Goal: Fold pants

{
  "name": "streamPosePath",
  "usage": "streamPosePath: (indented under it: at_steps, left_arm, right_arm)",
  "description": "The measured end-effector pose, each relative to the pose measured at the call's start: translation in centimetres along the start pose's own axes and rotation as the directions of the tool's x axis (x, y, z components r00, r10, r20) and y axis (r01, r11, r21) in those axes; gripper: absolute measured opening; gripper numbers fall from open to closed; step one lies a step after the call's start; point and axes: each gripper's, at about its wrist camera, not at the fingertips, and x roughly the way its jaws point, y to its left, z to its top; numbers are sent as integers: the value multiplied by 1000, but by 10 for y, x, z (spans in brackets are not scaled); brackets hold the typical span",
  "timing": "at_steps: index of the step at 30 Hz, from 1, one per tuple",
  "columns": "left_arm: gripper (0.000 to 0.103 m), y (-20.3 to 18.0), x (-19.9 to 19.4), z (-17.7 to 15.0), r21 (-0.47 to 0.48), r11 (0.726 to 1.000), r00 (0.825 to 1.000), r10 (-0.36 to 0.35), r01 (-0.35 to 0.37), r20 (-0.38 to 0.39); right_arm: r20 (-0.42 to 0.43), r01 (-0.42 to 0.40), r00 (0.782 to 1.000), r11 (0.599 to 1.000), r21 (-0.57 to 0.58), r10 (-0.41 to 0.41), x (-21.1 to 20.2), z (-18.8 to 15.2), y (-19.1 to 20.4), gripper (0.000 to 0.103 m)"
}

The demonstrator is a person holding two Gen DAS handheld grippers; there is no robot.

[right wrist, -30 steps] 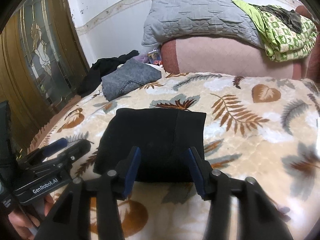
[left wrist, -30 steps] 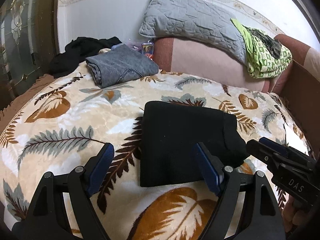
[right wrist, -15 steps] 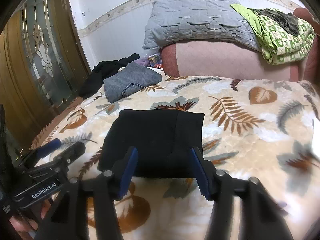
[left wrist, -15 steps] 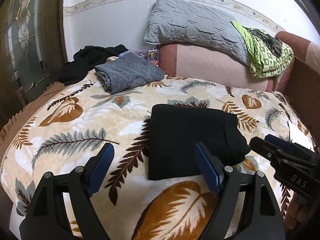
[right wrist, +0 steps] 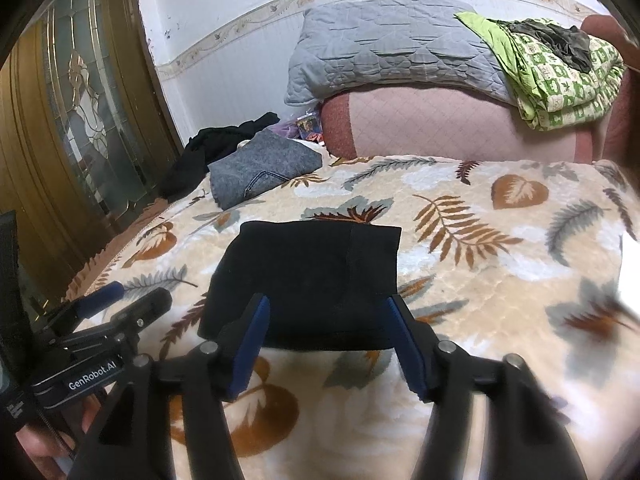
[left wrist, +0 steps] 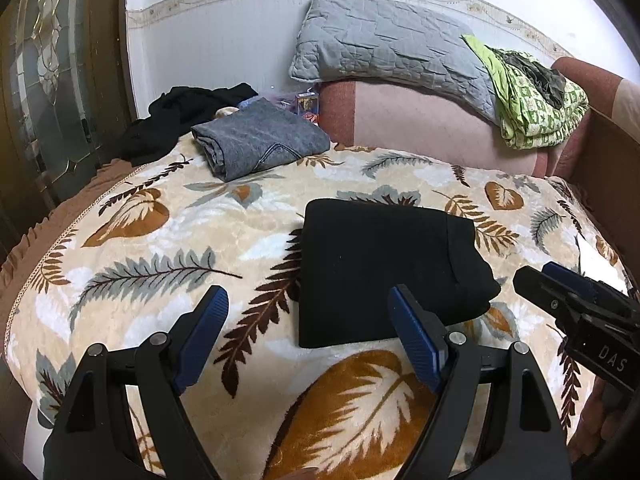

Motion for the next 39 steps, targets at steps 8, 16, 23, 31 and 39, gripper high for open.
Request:
streamPosePath:
  at_steps: [8, 16, 23, 31, 39]
  left_arm:
    - [83, -1, -3, 2, 7, 1000, 1000, 3, -3, 7]
    - [83, -1, -5, 4, 8, 1000, 1000, 0, -1, 19]
    - [83, -1, -6, 6, 8, 1000, 1000, -6, 6, 13]
    - [83, -3, -7, 5, 19, 1000, 1000, -10, 9, 13]
    - [83, -3, -7, 4, 17, 1000, 1000, -10, 10, 9]
  right_arm:
    - [-4, 3, 1000, 1000, 2, -3, -1, -2, -2, 62]
    - [-5, 4, 1000, 1000, -13, -4, 1, -1, 2, 63]
    - [-4, 2, 1000, 1000, -17, -2, 1, 0, 4, 65]
    - [-5, 2, 1000, 1000, -19, -2, 1, -1, 5, 66]
    - [-9, 0, 1000, 1000, -17, 0, -1, -2, 5, 66]
